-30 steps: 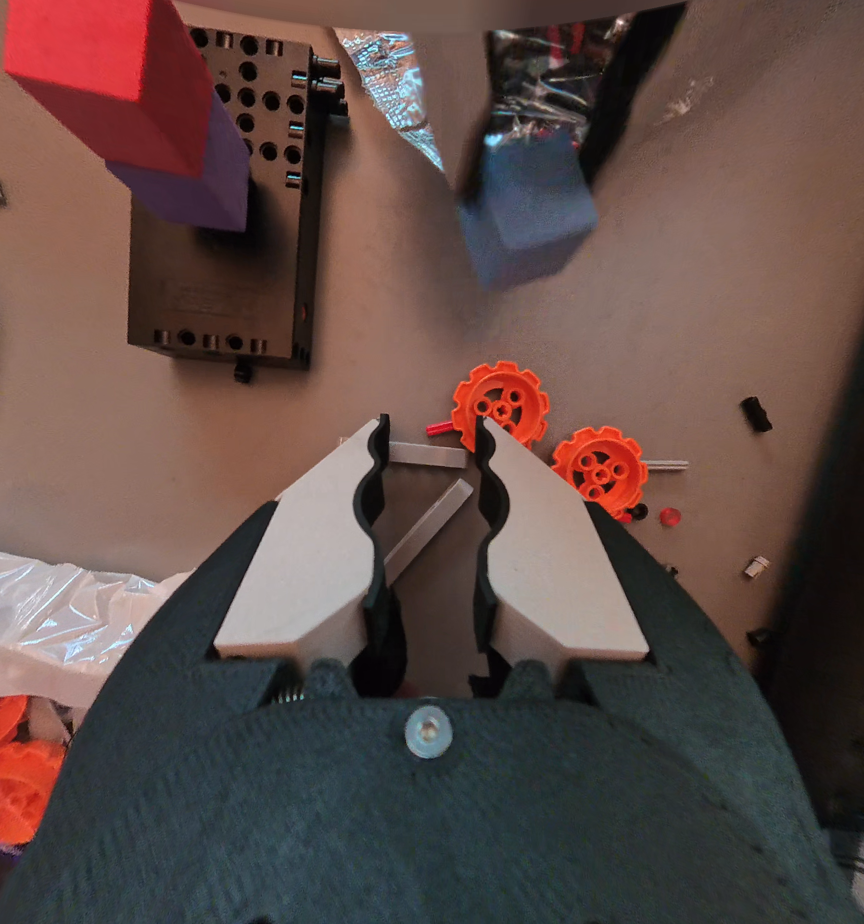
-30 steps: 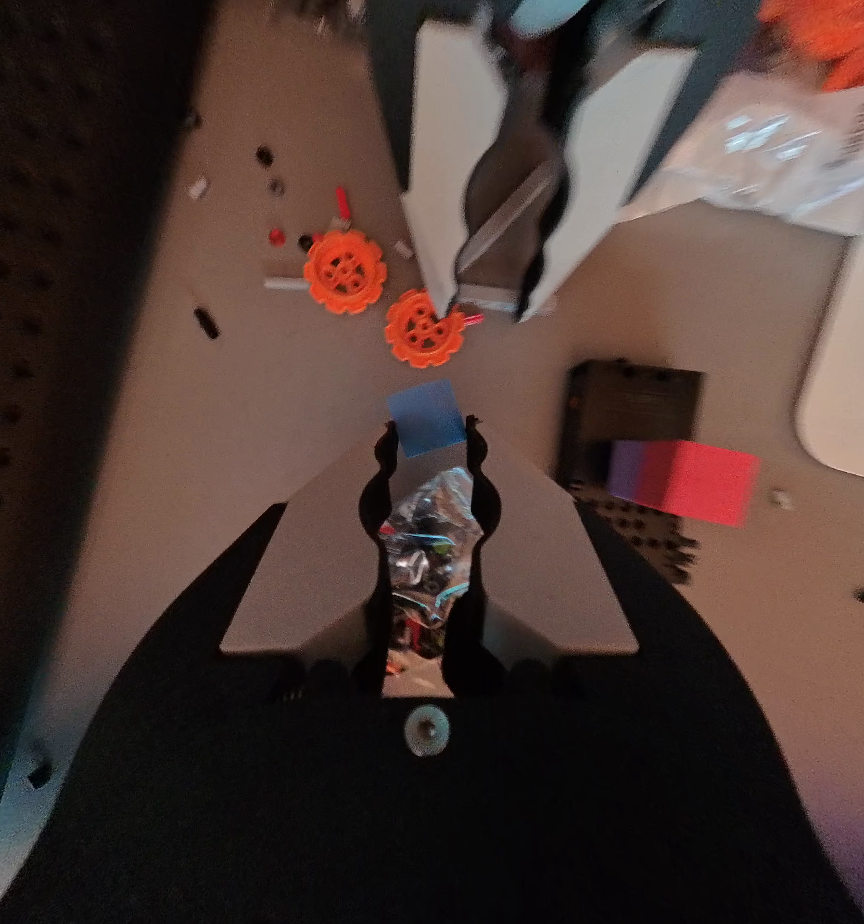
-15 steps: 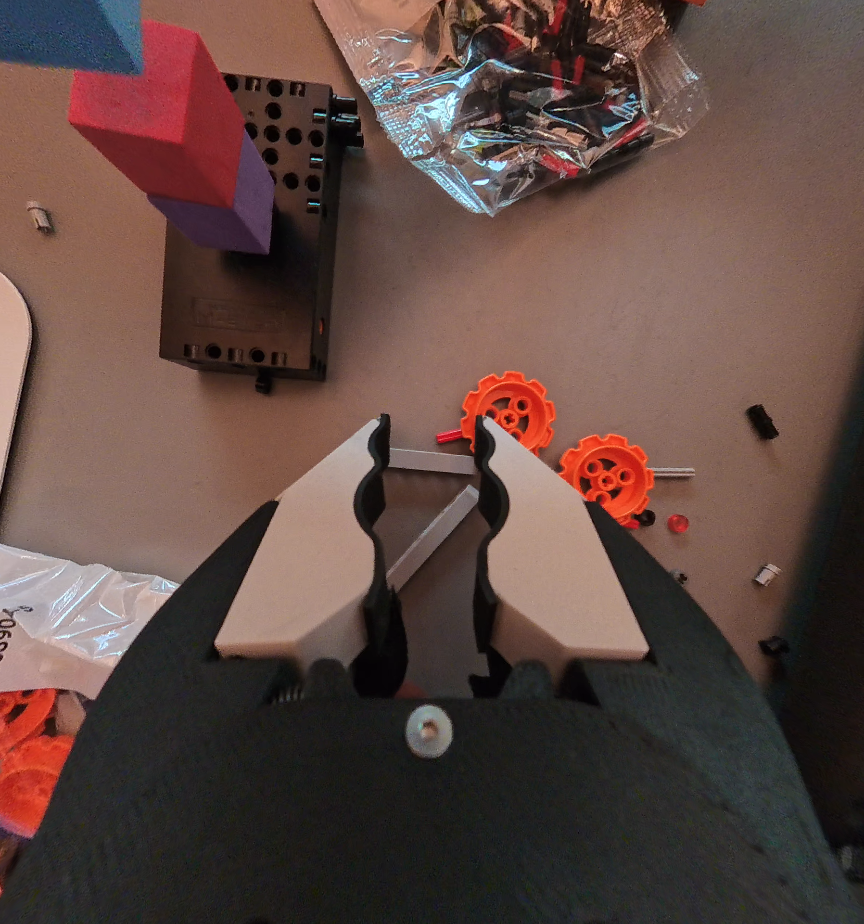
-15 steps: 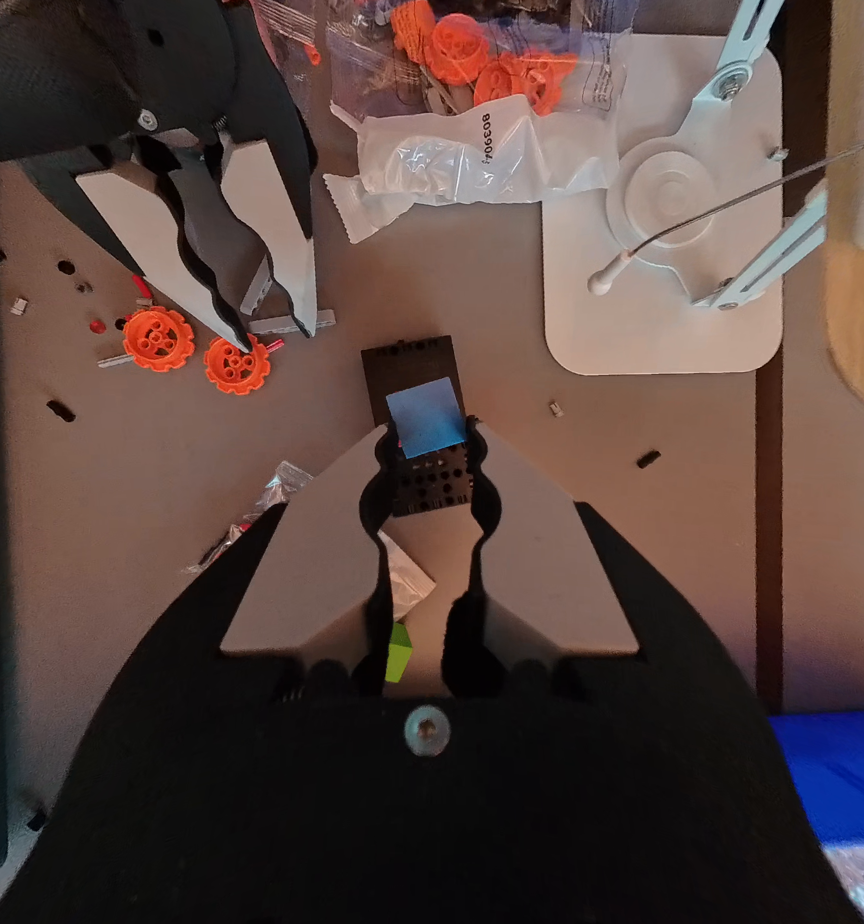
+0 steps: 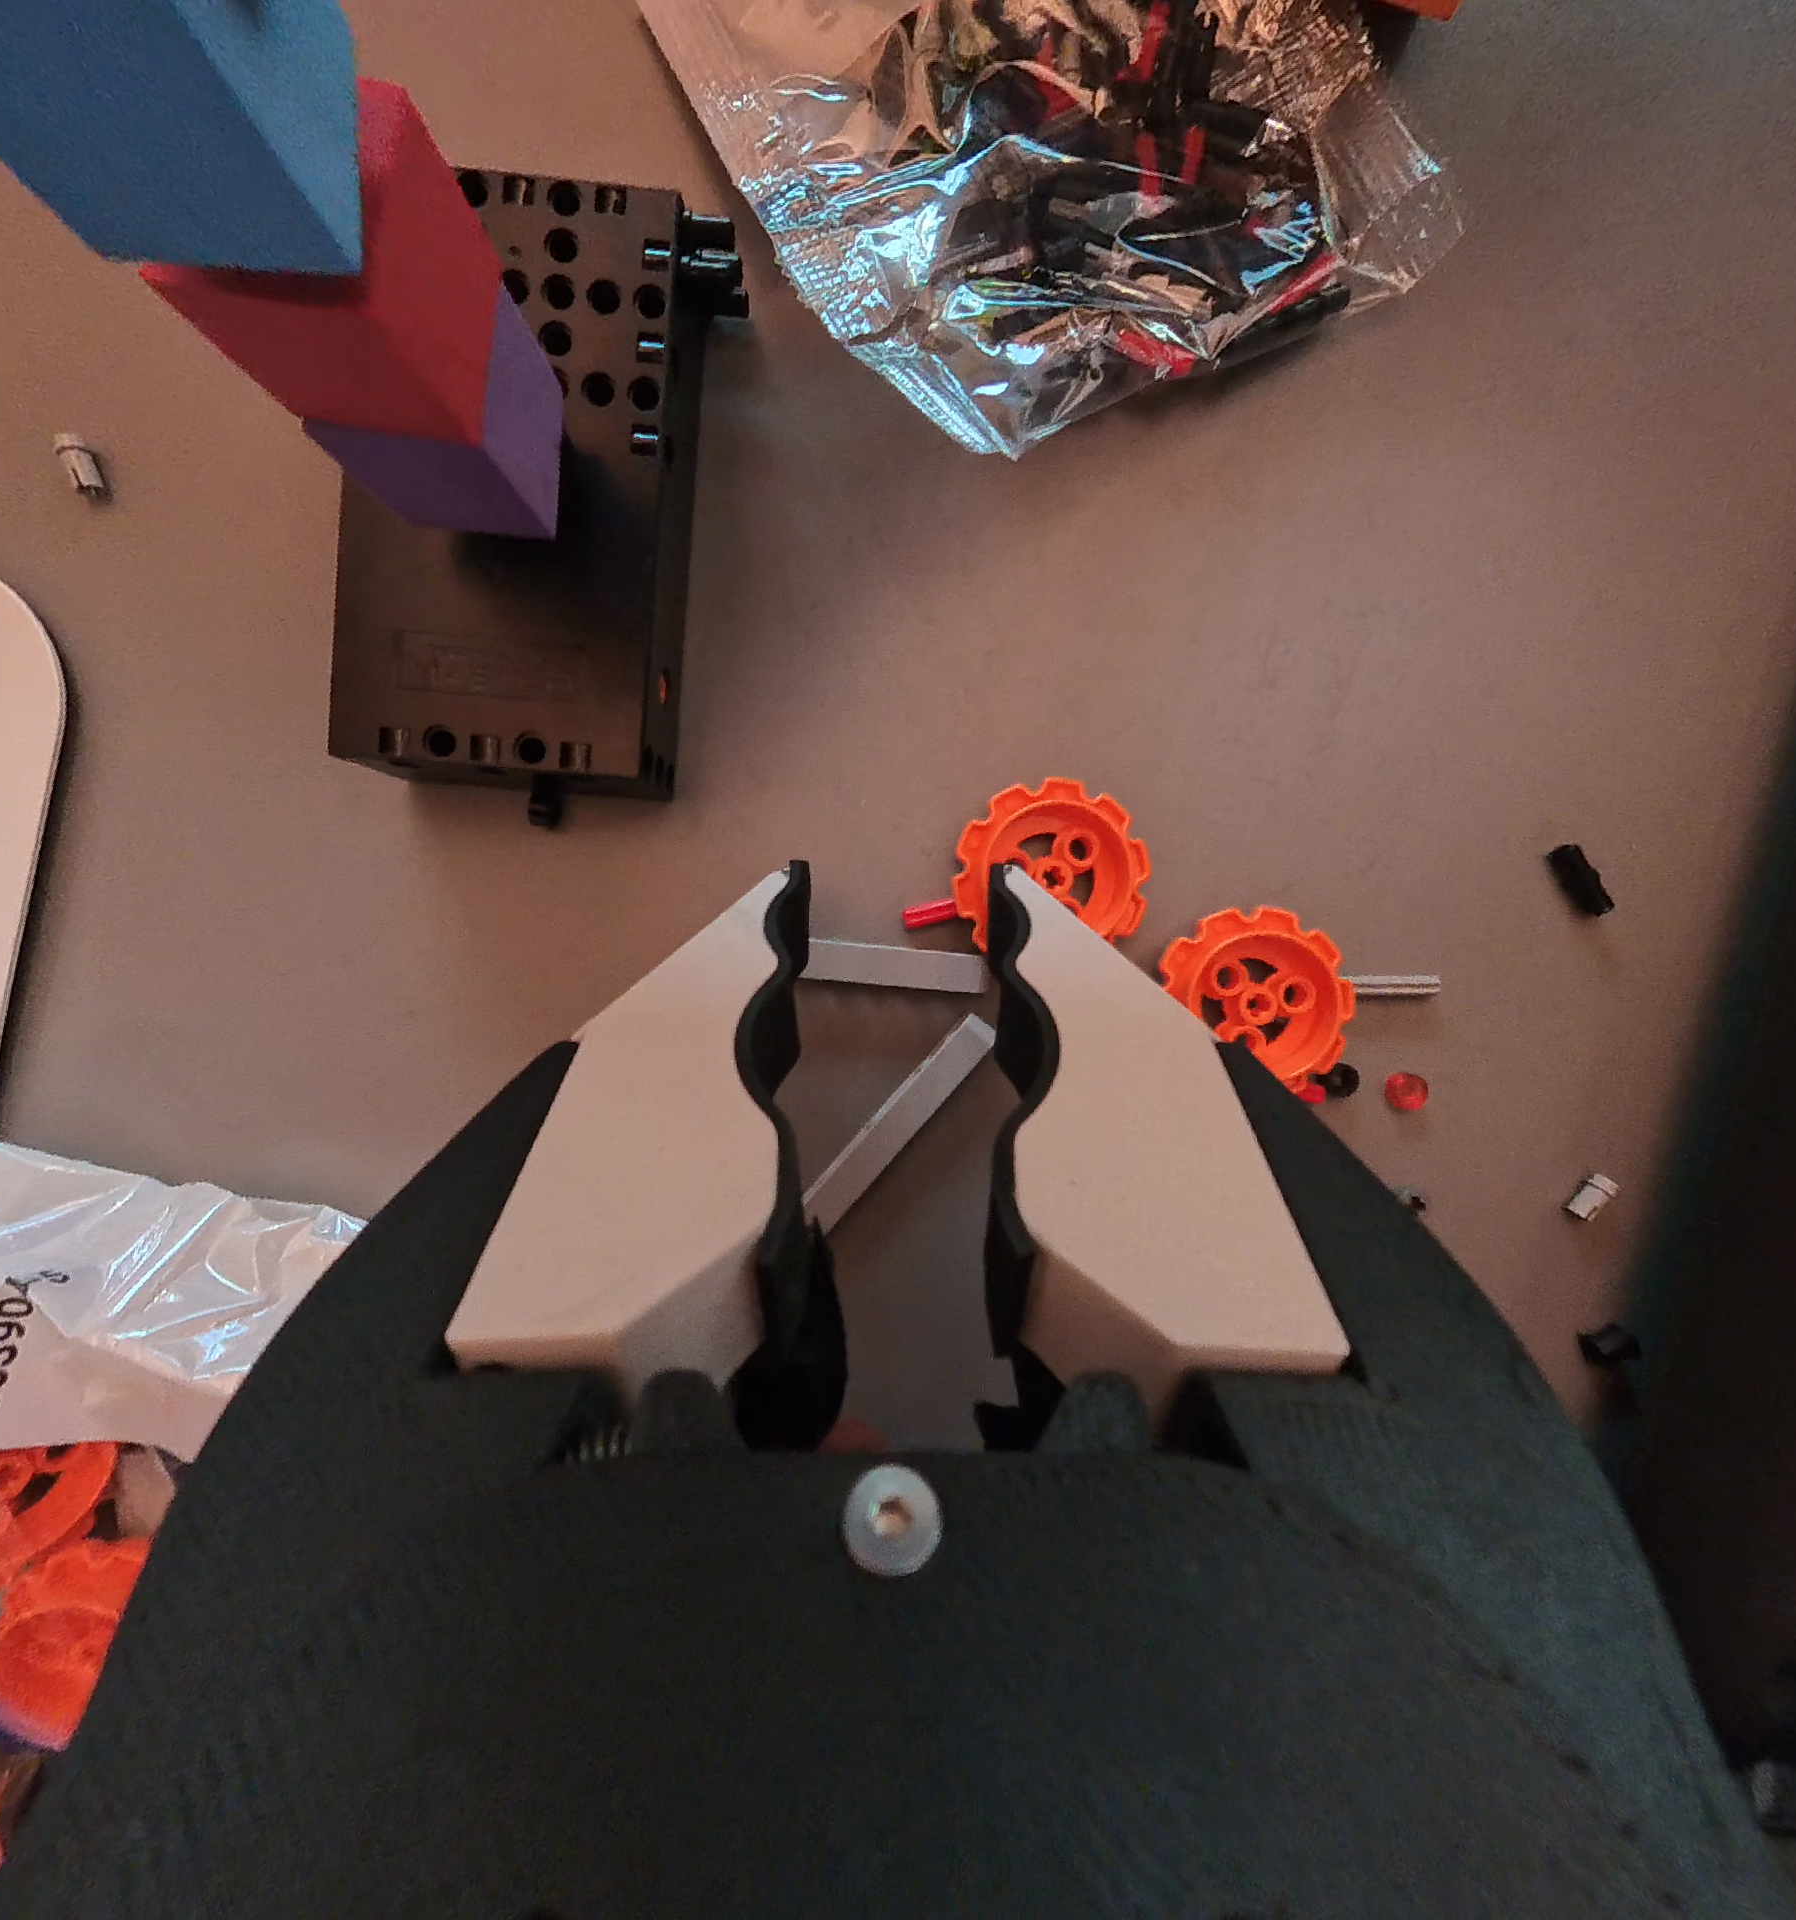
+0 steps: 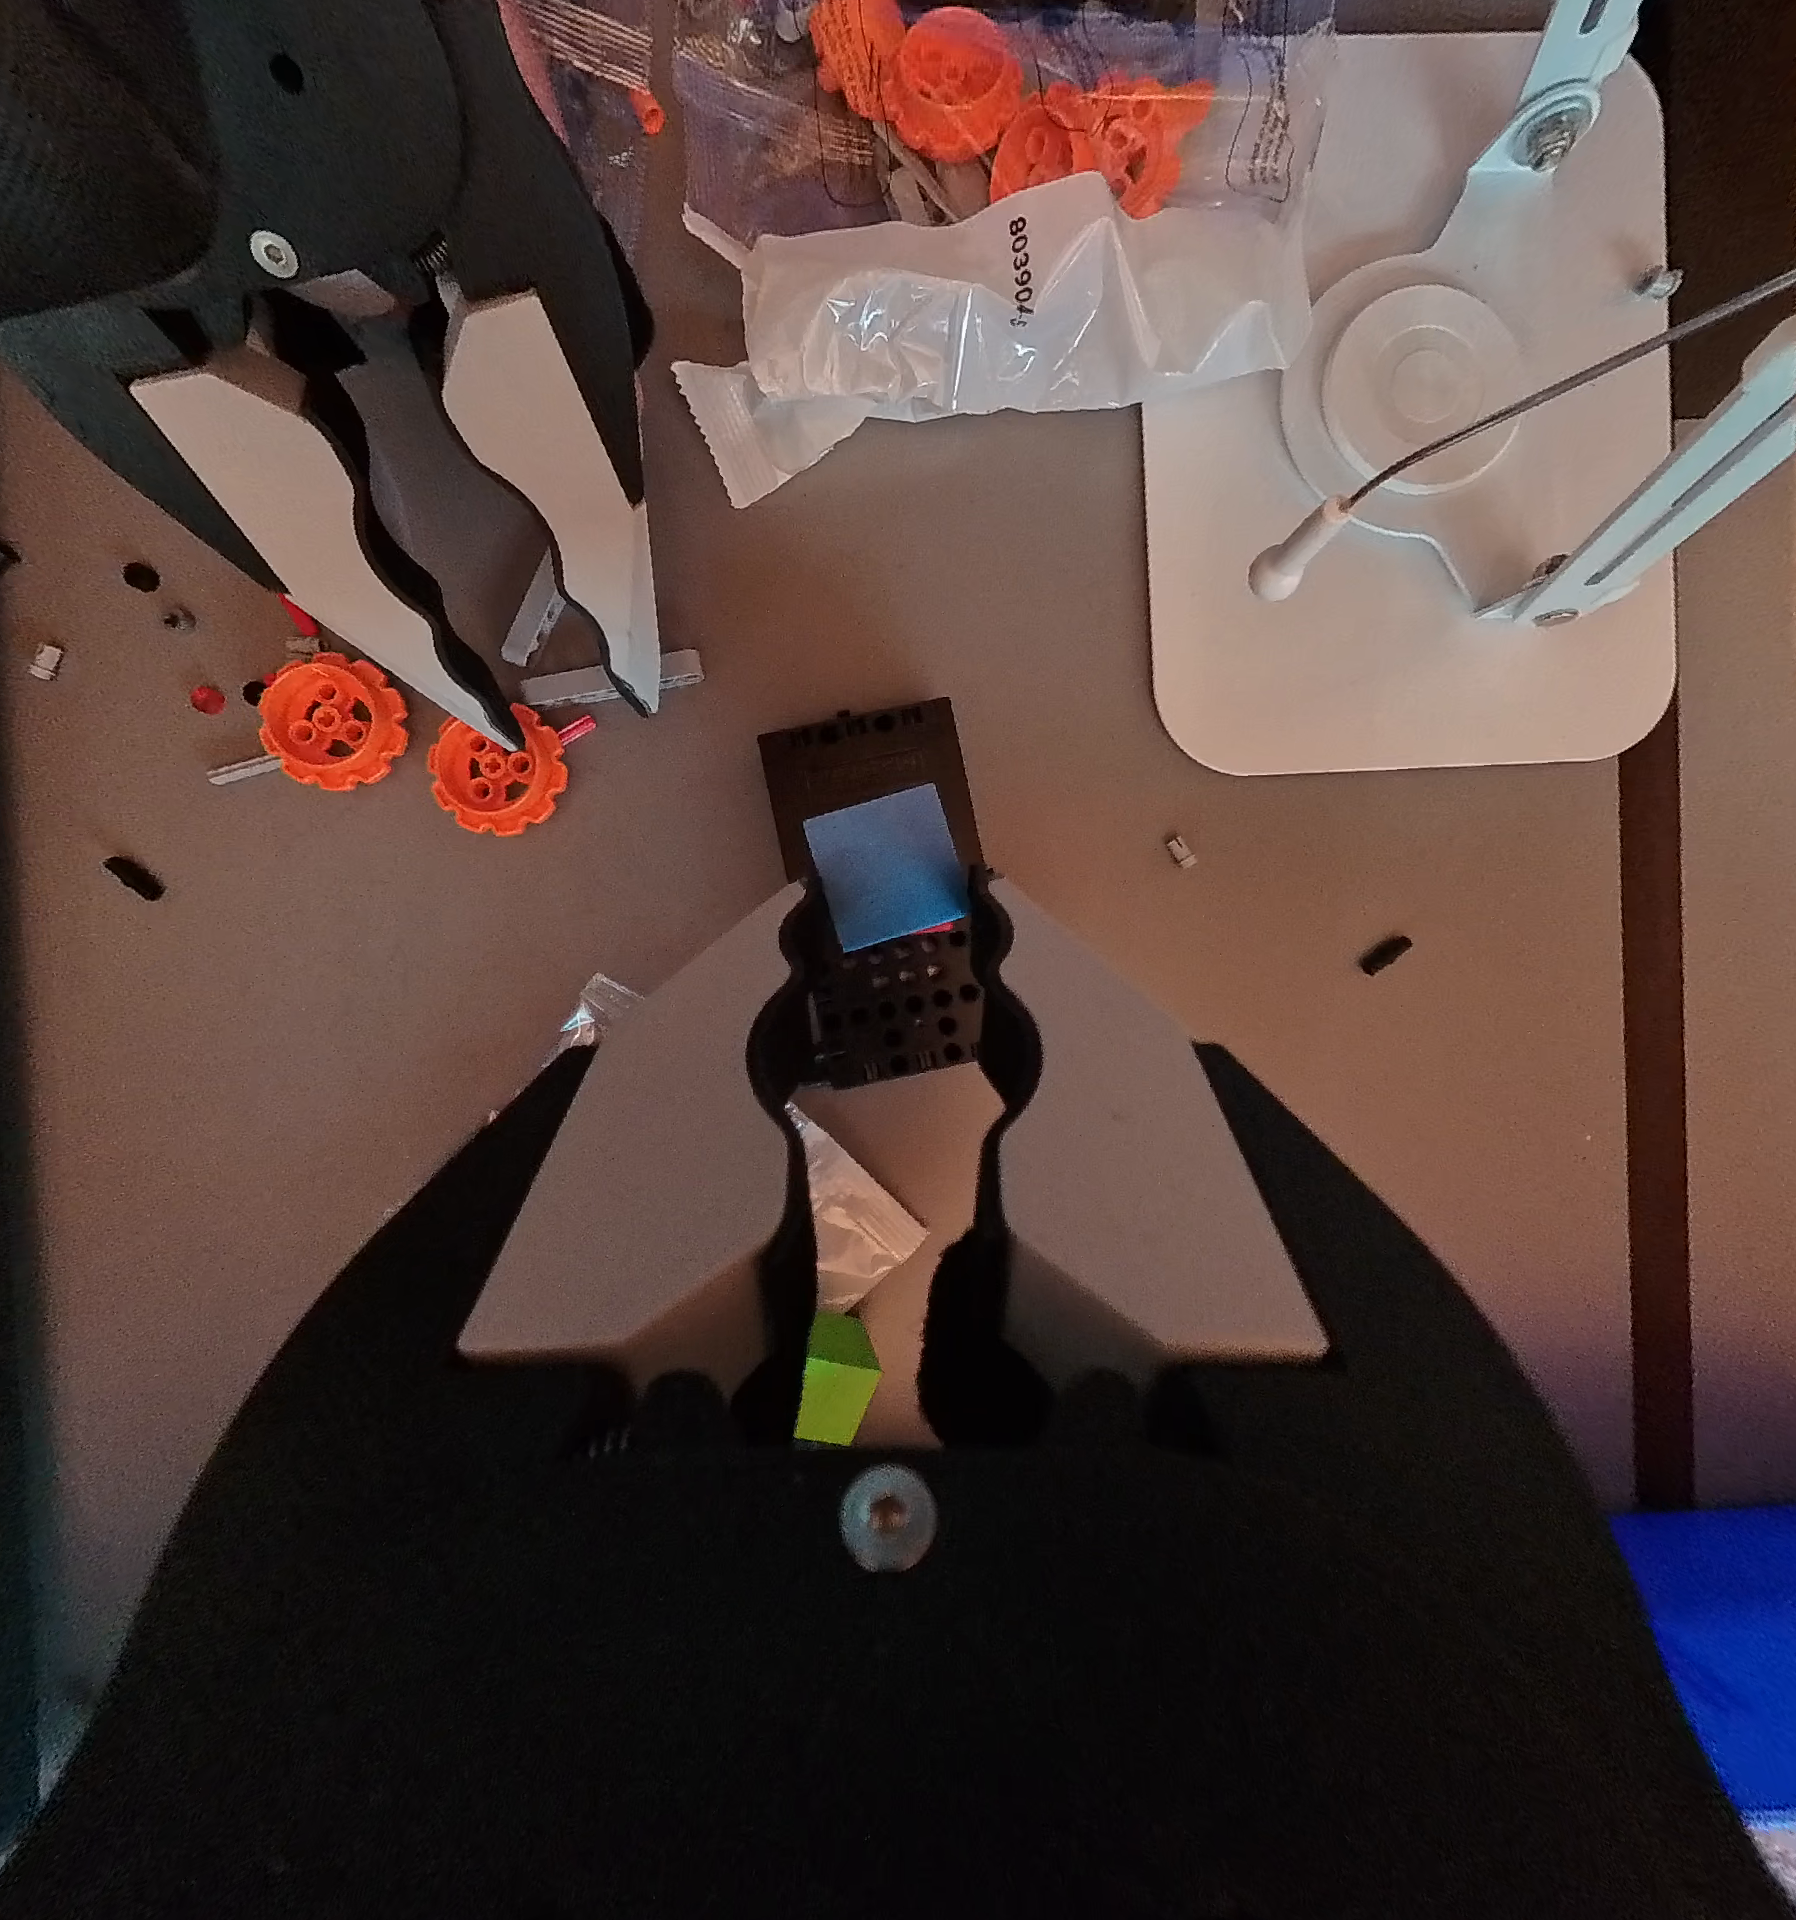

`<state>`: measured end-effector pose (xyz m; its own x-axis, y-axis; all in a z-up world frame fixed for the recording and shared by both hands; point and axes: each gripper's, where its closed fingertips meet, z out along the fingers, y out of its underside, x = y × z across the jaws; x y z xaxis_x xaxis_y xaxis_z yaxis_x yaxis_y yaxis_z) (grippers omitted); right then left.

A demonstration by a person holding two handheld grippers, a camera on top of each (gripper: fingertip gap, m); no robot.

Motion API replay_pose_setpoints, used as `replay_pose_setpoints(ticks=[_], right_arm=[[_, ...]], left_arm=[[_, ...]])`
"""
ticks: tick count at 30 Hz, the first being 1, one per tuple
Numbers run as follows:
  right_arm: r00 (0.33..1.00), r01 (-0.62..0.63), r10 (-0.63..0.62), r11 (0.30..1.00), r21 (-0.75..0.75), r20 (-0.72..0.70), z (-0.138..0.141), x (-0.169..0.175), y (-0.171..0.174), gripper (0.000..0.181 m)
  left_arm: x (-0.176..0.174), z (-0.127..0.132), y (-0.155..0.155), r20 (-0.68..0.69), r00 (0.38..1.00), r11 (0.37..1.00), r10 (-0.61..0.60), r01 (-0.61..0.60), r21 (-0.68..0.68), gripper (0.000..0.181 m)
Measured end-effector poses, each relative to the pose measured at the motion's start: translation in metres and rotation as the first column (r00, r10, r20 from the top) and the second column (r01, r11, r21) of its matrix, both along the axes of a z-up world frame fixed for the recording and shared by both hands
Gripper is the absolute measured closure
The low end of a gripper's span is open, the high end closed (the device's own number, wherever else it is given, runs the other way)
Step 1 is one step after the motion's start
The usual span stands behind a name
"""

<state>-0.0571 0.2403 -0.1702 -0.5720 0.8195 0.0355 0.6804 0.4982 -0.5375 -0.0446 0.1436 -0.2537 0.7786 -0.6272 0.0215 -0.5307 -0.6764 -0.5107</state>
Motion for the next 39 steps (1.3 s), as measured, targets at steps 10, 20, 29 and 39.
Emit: replay_pose_setpoints(ticks=[10,20,29,39], right_arm=[[0.997,0.07,-0.07,0.997,0.014,-0.023,0.017,0.017,0.014,0.138],[0.926,0.177,-0.214,0.974,0.141,0.312,-0.064,0.115,0.06,0.128],[0.925,0.202,-0.215,0.977,0.074,0.313,-0.069,0.117,0.064,0.156],[0.999,-0.026,0.03,0.989,0.144,-0.026,0.04,0.034,0.015,0.156]], left_arm=[[-0.001,0.002,0.001,0.0,1.0,1.0,0.001,-0.001,0.013,0.148],[0.004,0.005,0.004,-0.004,1.0,0.999,-0.009,0.01,0.032,0.147],[0.005,0.004,0.004,-0.001,1.0,1.0,-0.015,0.015,0.028,0.147],[0.003,0.004,0.006,-0.005,1.0,0.999,-0.007,0.007,0.034,0.148]])
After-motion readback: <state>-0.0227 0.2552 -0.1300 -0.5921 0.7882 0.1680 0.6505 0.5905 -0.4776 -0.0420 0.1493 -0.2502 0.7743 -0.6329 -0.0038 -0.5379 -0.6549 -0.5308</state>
